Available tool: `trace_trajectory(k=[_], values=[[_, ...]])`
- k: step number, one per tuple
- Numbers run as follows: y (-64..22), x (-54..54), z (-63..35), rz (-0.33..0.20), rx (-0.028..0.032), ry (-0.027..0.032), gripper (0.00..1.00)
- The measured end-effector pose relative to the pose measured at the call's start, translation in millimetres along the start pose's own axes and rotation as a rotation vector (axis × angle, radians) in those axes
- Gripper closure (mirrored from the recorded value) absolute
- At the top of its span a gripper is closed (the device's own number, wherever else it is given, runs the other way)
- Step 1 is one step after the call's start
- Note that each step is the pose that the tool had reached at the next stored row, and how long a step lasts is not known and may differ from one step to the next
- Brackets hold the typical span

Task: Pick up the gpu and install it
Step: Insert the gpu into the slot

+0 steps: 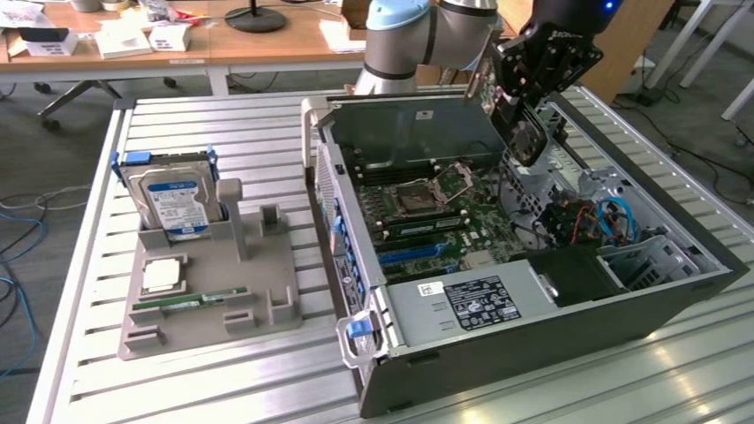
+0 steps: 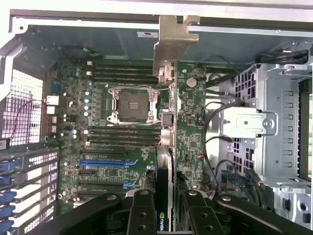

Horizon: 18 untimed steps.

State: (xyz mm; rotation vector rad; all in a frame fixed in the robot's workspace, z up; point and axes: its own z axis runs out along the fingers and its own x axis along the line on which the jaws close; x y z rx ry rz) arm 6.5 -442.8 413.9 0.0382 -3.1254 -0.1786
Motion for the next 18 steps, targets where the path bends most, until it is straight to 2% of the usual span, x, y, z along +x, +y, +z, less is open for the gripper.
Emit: trace_trajectory(k=[9, 18], values=[[0.0, 0.0, 0.3, -0.111, 0.0023, 0.0128, 0.74], [0.0, 0.3, 0.7, -0.252, 0.0078, 0.0292, 0.74]])
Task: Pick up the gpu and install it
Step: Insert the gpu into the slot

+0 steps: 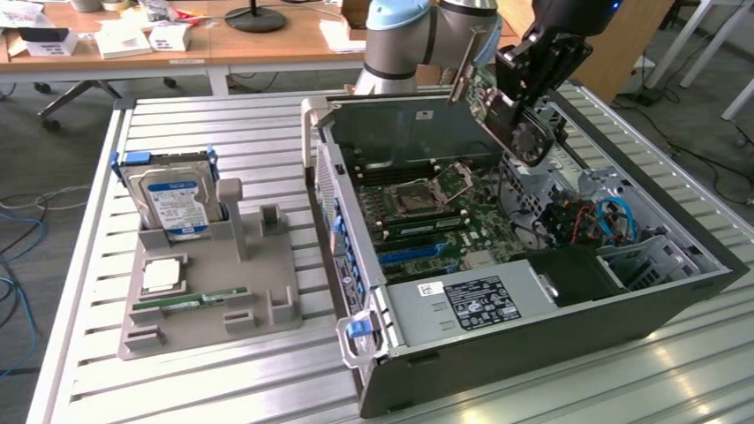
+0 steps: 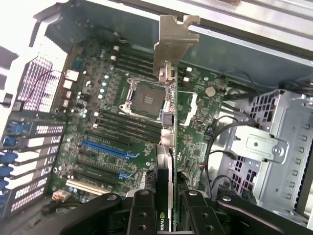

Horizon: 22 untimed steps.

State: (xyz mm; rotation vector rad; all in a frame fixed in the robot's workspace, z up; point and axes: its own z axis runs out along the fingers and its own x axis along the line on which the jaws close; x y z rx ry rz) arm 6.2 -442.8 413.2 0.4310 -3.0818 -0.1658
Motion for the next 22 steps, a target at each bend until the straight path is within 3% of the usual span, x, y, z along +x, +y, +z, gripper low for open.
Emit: trace_trajectory(k=[22], values=[[0.2, 0.2, 1.1, -0.295, 0.0094, 0.0338, 0.74]])
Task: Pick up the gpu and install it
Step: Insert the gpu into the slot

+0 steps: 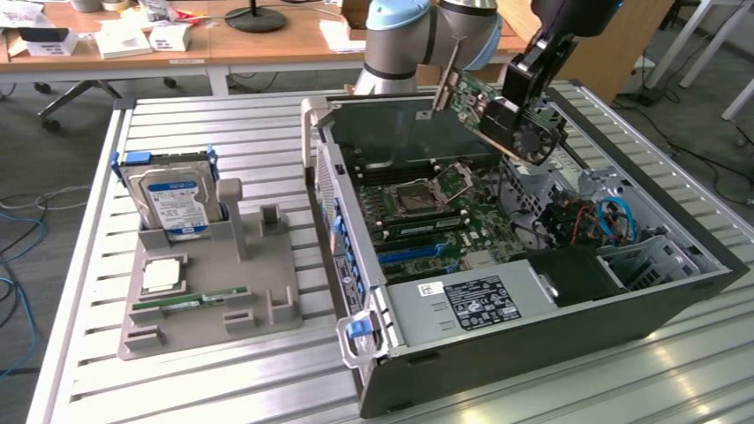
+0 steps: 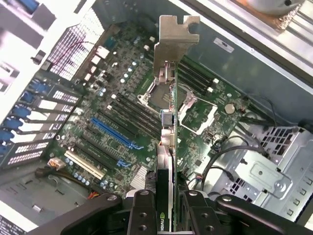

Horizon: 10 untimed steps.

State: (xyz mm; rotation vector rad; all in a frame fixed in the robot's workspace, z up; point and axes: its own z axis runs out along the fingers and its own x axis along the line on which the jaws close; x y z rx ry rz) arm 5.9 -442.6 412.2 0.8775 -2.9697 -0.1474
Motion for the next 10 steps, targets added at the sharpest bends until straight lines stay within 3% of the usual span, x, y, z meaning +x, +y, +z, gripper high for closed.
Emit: trace_trajectory(k=[10], values=[[0.0, 0.0, 0.4, -0.130, 0.0029, 0.0142, 0.74]])
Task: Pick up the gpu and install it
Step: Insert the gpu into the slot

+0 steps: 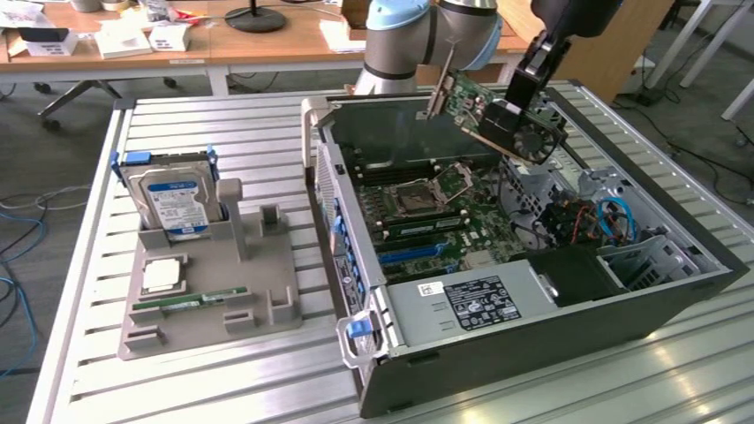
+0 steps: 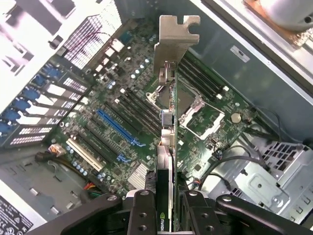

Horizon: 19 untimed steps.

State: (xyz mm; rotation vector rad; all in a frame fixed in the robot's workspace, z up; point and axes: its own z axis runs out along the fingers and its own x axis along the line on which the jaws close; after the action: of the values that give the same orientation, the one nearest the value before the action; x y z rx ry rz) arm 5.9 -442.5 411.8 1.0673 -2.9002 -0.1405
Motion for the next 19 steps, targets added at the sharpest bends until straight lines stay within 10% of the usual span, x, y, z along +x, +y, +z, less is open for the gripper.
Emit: trace_trajectory(k=[19], values=[[0.0, -0.1, 1.2, -0.250, 0.0051, 0.0268, 0.74]])
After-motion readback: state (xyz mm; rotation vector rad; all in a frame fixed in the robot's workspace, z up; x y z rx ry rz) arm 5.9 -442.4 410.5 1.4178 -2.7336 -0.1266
